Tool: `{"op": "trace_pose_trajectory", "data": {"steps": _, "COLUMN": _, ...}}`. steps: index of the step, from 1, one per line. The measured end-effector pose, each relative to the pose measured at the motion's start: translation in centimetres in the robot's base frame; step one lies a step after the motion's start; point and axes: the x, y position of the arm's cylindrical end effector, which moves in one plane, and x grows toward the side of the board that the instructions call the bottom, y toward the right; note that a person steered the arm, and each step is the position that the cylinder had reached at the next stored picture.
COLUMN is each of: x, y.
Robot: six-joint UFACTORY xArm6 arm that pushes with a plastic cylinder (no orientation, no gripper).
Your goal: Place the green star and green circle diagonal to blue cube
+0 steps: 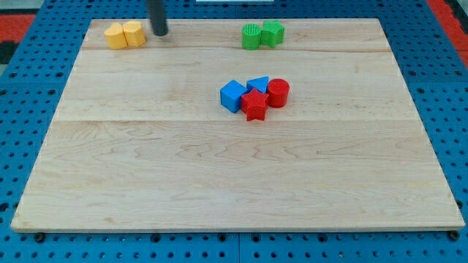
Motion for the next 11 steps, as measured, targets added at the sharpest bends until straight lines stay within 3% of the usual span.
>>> {"op": "trace_pose_trajectory", "data": {"steps": 1, "x": -2.6, "y": 7.0}}
{"op": "trace_pose_trajectory", "data": {"steps": 4, "x": -2.7, "y": 20.5}}
{"op": "trace_pose_trajectory", "data": {"steps": 5, "x": -0.5, "y": 20.7}}
{"op": "trace_pose_trajectory", "data": {"steps": 7, "x": 1.0, "y": 14.6}}
{"op": "trace_pose_trajectory", "data": {"steps": 9, "x": 3.5, "y": 15.4}}
{"op": "trace_pose_trajectory", "data": {"steps": 11, "x": 6.6, "y": 9.4}}
